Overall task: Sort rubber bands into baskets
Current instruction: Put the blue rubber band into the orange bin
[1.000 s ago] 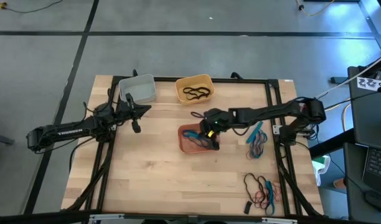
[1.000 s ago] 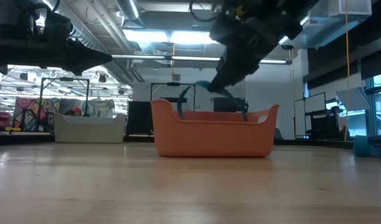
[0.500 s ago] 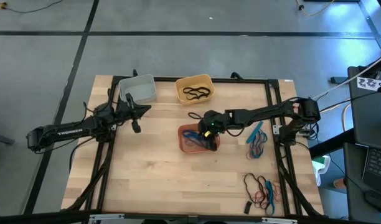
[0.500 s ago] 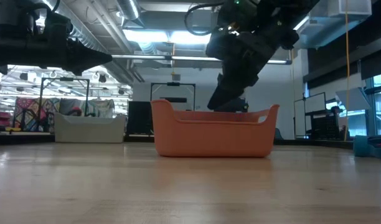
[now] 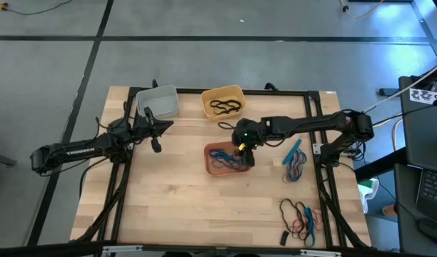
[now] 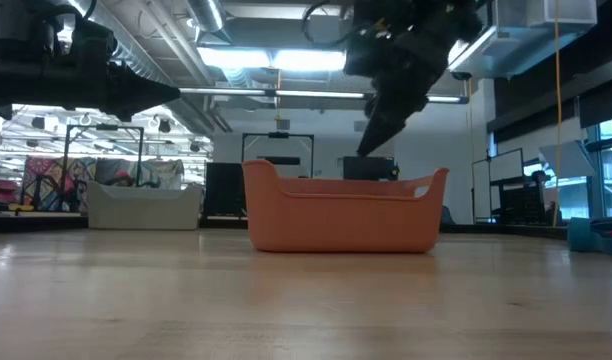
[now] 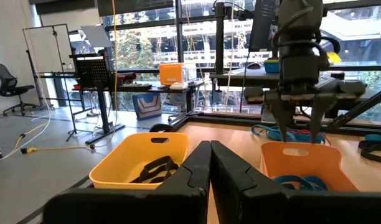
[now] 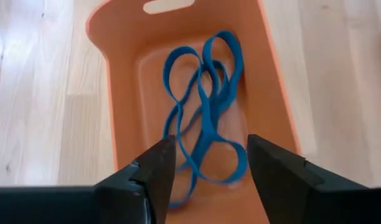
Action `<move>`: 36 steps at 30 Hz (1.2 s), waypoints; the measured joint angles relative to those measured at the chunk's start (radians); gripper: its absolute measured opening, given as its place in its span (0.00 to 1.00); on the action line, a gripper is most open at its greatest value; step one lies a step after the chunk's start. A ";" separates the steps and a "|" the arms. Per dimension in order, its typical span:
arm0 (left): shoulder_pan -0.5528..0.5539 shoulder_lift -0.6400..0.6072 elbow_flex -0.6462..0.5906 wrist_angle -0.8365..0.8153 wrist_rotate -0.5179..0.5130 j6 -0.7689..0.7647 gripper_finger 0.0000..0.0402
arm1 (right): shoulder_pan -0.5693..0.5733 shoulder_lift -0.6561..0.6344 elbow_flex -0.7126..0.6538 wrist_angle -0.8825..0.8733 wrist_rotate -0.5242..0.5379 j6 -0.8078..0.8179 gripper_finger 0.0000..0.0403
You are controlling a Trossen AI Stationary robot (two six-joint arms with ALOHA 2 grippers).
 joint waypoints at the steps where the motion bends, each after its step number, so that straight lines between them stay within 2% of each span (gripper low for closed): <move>1: 0.000 0.000 0.000 0.000 0.000 0.000 0.01 | 0.000 -0.014 0.001 -0.018 0.004 0.000 0.49; 6: 0.000 0.000 0.000 -0.001 0.000 0.001 0.01 | 0.000 -0.095 -0.037 -0.050 0.040 0.017 0.48; 13: 0.000 0.000 0.000 -0.001 0.000 0.001 0.01 | 0.000 -0.212 -0.162 -0.064 0.114 0.107 0.48; 21: 0.000 0.000 0.000 -0.001 0.000 0.001 0.01 | 0.001 -0.324 -0.312 -0.071 0.128 0.242 0.48; 36: 0.000 0.000 0.000 -0.001 0.000 0.001 0.01 | 0.001 -0.349 -0.411 -0.330 0.093 0.508 0.48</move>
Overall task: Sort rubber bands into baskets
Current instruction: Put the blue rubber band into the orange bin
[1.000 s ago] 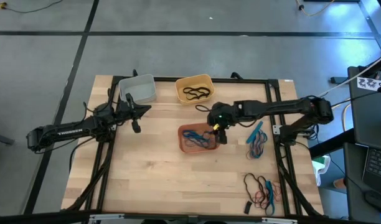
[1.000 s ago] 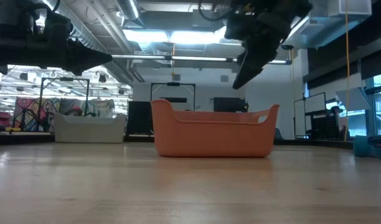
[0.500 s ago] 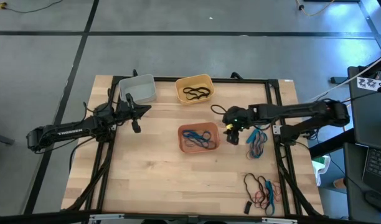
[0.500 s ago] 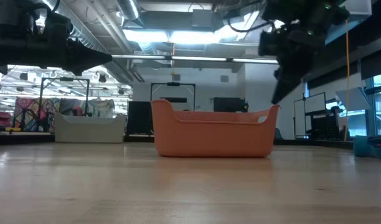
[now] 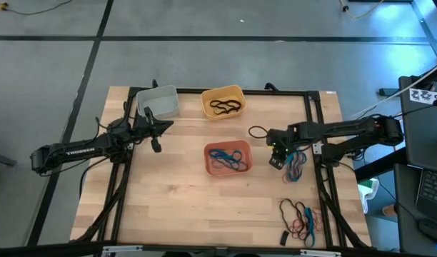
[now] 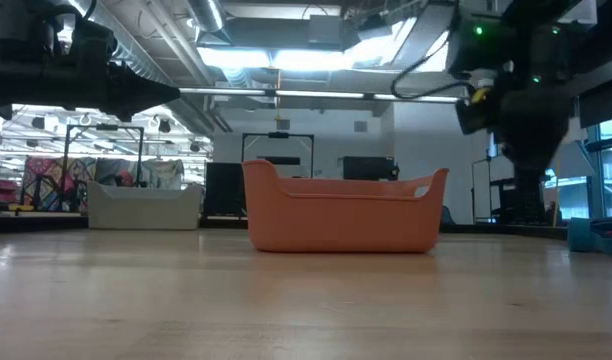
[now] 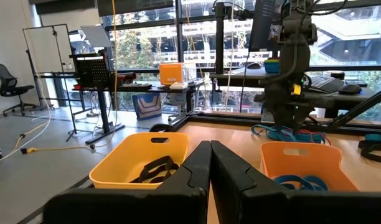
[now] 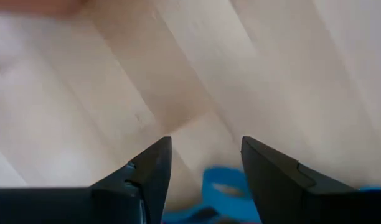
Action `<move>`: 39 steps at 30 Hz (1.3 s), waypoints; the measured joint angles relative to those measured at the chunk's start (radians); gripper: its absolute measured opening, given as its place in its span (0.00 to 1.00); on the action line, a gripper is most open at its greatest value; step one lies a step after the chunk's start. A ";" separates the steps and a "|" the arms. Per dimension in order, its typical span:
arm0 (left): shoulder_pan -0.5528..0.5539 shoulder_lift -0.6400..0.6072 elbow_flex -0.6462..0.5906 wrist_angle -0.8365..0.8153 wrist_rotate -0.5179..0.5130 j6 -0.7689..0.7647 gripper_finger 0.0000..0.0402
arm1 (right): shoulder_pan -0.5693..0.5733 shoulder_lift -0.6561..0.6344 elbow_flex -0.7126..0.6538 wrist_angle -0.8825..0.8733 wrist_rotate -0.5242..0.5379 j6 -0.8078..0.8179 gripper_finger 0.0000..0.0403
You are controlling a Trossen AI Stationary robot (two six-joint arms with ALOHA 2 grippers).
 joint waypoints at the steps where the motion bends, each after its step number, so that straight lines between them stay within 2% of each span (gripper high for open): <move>1: 0.000 0.000 0.000 0.000 0.000 0.000 0.01 | 0.000 0.000 -0.008 -0.014 -0.001 0.018 0.48; 6: 0.000 0.000 0.000 0.000 0.000 0.003 0.01 | 0.000 0.000 -0.049 -0.031 -0.003 0.079 0.48; 16: 0.000 0.000 0.000 0.000 0.000 0.006 0.01 | 0.000 0.001 -0.065 -0.063 -0.058 0.081 0.48; 24: 0.000 0.000 0.000 0.000 0.000 0.010 0.01 | 0.000 0.001 -0.002 -0.165 -0.064 0.247 0.48; 29: 0.000 0.000 0.000 0.000 0.000 0.011 0.01 | 0.000 0.001 -0.019 -0.245 -0.086 0.386 0.48; 35: 0.000 0.000 0.000 0.000 0.000 0.011 0.01 | 0.000 0.001 -0.087 -0.152 -0.090 0.406 0.48; 39: 0.000 0.000 0.000 0.000 0.000 0.011 0.01 | 0.000 0.001 -0.092 -0.107 -0.082 0.341 0.48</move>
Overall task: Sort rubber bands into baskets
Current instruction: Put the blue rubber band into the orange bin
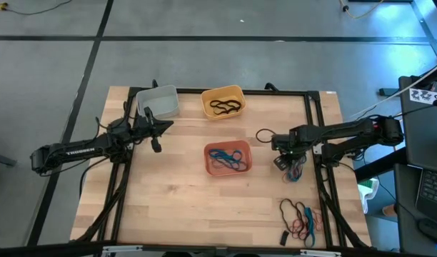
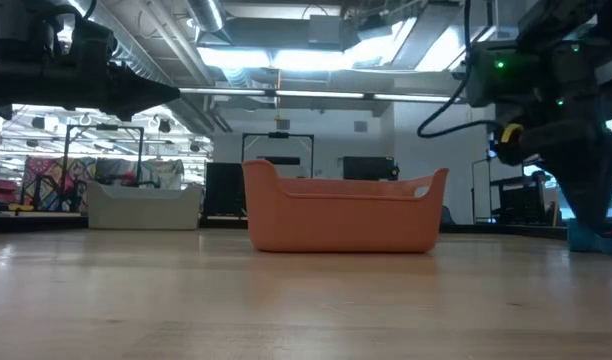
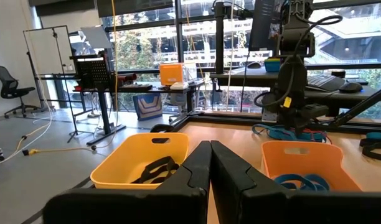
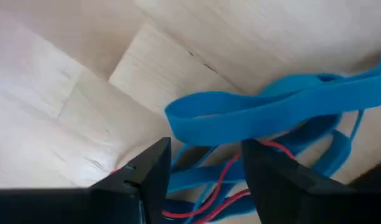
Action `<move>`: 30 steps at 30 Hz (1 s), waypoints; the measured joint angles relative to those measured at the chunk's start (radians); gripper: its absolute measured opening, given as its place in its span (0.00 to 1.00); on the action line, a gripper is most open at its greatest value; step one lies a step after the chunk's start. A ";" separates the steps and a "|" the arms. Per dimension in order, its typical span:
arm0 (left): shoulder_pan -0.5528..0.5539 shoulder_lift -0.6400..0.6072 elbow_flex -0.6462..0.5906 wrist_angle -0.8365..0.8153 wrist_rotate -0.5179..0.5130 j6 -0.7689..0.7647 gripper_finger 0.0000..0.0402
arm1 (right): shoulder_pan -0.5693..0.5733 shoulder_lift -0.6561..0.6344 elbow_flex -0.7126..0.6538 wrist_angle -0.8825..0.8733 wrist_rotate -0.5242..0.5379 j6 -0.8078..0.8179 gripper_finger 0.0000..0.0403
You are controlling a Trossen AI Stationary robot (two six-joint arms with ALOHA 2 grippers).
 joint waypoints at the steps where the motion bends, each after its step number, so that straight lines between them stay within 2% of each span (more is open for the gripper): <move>1: 0.000 0.000 0.000 0.000 0.000 0.000 0.01 | 0.000 0.000 -0.001 0.009 0.004 -0.015 0.48; 9: 0.000 0.000 0.000 0.000 0.000 0.001 0.01 | -0.001 0.000 -0.001 0.121 0.102 -0.075 0.48; 16: 0.000 0.000 0.000 0.000 0.000 0.001 0.01 | -0.001 0.000 -0.001 0.134 0.096 -0.057 0.48; 25: 0.000 0.000 0.000 0.000 0.000 0.001 0.01 | -0.001 0.002 -0.057 0.285 0.117 -0.086 0.48; 30: 0.000 0.000 0.000 0.000 0.000 0.001 0.01 | -0.001 0.020 -0.089 0.303 0.208 -0.091 0.48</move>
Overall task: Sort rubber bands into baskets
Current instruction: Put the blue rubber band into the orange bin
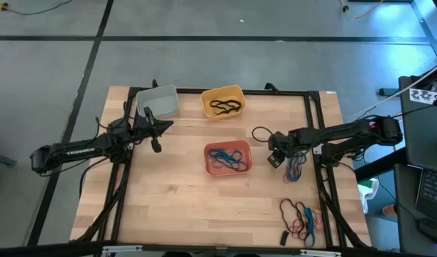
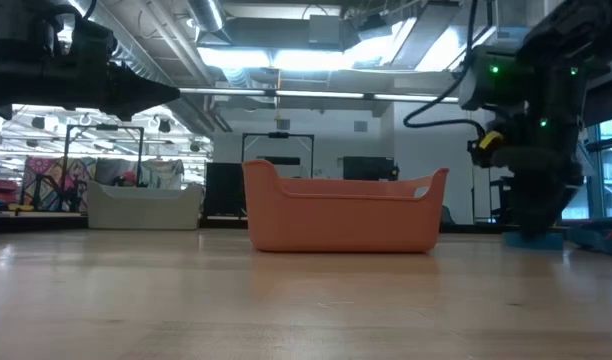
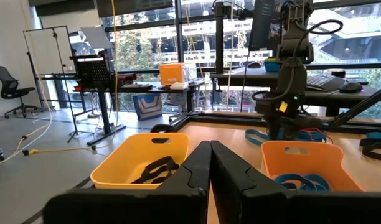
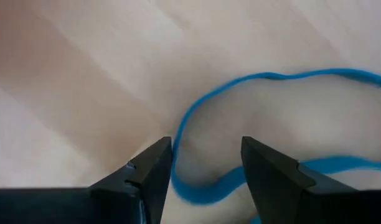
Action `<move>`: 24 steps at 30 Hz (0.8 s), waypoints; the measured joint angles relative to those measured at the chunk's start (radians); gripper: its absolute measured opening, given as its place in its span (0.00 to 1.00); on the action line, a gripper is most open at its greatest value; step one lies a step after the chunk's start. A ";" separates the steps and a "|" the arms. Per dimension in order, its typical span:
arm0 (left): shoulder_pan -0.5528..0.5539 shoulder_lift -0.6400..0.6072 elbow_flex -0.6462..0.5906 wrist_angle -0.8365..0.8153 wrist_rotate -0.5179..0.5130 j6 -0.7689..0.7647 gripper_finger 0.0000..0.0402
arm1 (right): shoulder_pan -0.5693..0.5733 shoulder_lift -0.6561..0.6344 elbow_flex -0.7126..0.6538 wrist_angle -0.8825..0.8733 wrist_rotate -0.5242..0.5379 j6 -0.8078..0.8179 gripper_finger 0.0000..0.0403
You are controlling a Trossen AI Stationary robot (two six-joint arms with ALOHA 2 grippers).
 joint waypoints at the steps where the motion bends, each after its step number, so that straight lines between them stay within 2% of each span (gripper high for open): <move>1: 0.000 0.000 0.000 0.000 0.000 0.000 0.01 | 0.000 0.000 -0.003 0.003 0.003 -0.002 0.48; 12: 0.000 0.000 0.000 0.000 0.000 0.000 0.01 | 0.000 0.011 -0.008 0.054 -0.009 -0.029 0.46; 17: 0.000 0.000 0.000 0.000 0.000 -0.001 0.01 | 0.000 0.049 -0.006 0.055 -0.002 -0.039 0.34; 24: -0.001 0.000 0.000 0.000 0.037 -0.033 0.01 | 0.001 0.064 -0.006 0.105 -0.005 -0.112 0.11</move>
